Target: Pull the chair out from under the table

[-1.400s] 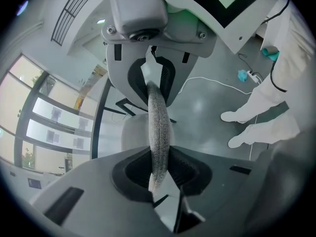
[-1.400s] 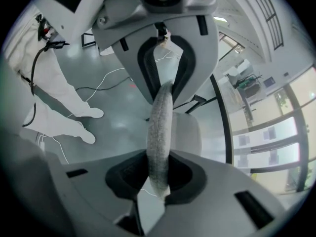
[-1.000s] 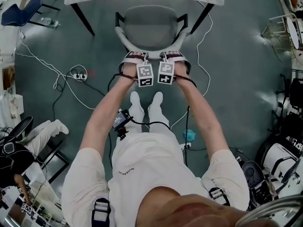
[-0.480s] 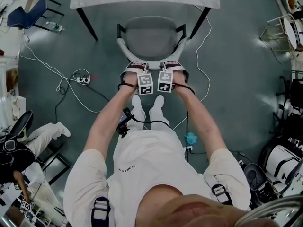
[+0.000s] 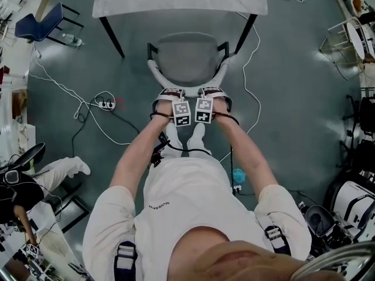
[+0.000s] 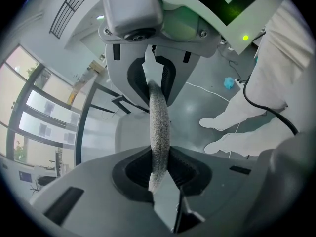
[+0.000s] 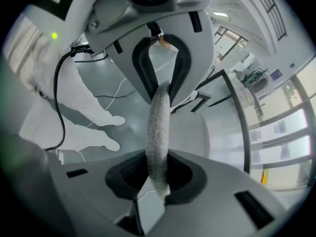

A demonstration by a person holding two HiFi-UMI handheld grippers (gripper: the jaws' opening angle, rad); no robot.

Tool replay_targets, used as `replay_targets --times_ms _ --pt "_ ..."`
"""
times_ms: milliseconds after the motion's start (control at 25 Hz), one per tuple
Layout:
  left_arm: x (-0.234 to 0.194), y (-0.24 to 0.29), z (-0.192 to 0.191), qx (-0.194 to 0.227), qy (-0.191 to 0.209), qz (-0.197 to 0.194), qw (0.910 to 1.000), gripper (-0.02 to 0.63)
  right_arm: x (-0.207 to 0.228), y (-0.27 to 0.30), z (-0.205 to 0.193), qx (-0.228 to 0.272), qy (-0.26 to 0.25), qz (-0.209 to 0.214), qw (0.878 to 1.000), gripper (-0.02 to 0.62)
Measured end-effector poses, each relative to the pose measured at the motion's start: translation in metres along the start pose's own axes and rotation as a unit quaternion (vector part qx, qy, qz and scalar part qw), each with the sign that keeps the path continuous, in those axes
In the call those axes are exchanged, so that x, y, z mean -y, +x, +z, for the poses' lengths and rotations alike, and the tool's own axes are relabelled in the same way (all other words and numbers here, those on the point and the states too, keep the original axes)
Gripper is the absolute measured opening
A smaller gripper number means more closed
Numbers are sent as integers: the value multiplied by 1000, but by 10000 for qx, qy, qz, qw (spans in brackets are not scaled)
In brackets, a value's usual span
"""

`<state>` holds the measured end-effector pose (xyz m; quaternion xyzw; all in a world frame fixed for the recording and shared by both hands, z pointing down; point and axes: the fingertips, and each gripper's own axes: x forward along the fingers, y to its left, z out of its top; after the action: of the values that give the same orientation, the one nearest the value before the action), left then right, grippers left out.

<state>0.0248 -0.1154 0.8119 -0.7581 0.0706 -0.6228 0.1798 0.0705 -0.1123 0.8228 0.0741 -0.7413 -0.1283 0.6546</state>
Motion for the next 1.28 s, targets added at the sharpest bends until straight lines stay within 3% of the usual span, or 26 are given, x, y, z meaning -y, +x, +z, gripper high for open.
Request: replay_targets --times_ms 760,1280 --pt "70 -28 8 90 -472 -592 9971 76 -71 -21 14 67 236 323 9992 84" --pt "105 -45 1 121 -430 -819 9956 77 -107 -30 31 147 406 613 9972 86"
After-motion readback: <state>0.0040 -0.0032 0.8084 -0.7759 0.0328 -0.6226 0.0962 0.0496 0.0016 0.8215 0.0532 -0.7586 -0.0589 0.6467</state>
